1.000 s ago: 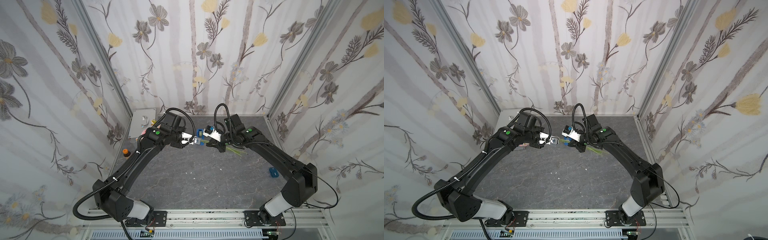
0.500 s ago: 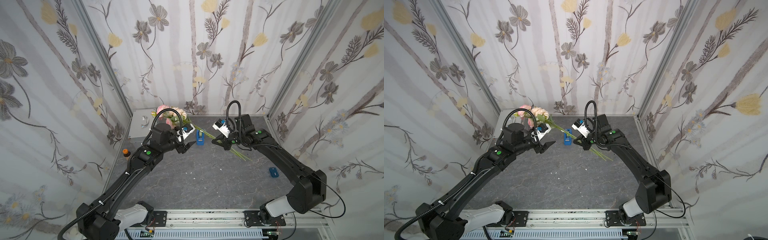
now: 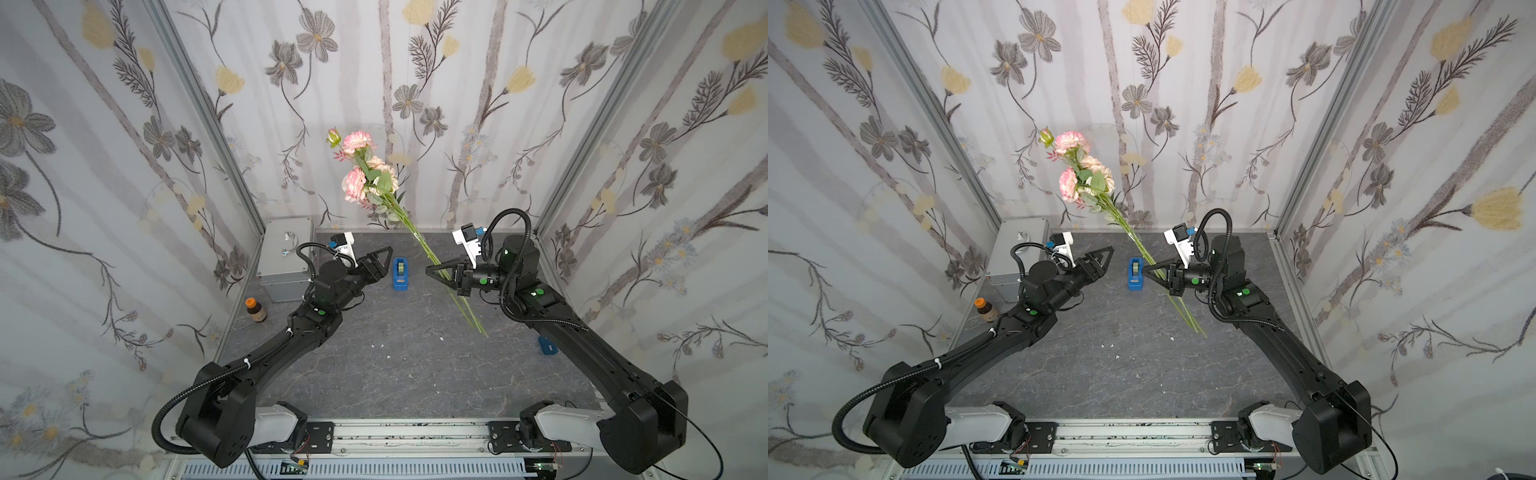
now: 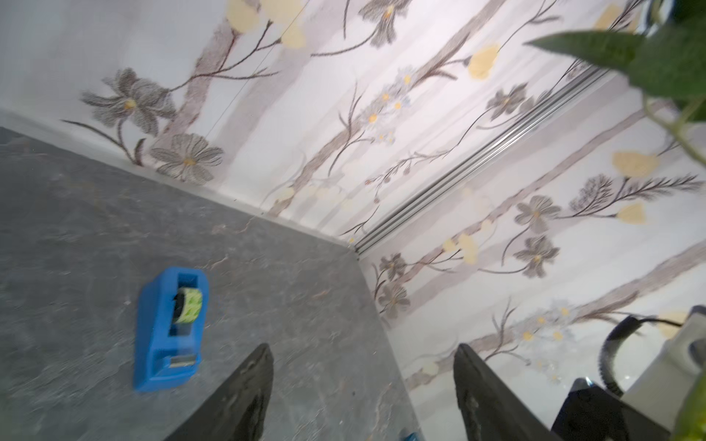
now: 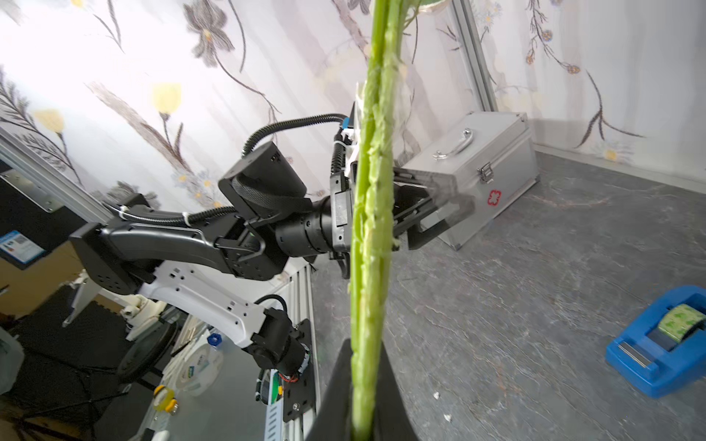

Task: Wrap bouquets with tape
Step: Wrap the tape around the bouquet.

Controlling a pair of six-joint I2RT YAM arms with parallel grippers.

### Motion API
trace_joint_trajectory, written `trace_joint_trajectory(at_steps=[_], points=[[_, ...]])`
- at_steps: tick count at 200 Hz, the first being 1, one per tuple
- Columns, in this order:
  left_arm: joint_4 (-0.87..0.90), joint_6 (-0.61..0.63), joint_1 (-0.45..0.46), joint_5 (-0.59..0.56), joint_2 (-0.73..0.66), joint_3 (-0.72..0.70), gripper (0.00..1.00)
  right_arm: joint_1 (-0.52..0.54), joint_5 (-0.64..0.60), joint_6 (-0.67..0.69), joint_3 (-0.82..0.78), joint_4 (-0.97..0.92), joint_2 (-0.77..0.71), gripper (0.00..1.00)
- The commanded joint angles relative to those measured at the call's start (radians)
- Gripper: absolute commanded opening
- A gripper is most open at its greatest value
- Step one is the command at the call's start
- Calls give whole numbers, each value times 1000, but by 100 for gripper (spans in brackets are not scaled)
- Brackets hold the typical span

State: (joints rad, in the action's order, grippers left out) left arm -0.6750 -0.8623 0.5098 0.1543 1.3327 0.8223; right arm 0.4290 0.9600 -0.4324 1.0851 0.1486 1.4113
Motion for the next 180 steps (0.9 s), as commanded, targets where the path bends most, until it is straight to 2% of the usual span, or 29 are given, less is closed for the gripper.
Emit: trace_joint_trajectory(at_steps=[1,21,34,71,115,145,180], points=[[-330,-219,1,-53,55,16,77,3,47,-183,-1,228,-9,0],[-517,-326,7,-6,155,61,79,10,37,-229,6,277,-15,0],[-627,-350,19,24,218,109,79,14,34,-250,20,286,-14,0],[-735,-387,56,41,310,216,79,25,18,-320,42,338,-9,0],[-736,-438,82,22,331,261,82,31,-3,-444,58,459,26,0],[-736,-443,104,69,347,323,84,34,12,-530,118,528,94,0],[-738,-466,107,-5,359,319,86,37,19,-691,164,694,170,0]])
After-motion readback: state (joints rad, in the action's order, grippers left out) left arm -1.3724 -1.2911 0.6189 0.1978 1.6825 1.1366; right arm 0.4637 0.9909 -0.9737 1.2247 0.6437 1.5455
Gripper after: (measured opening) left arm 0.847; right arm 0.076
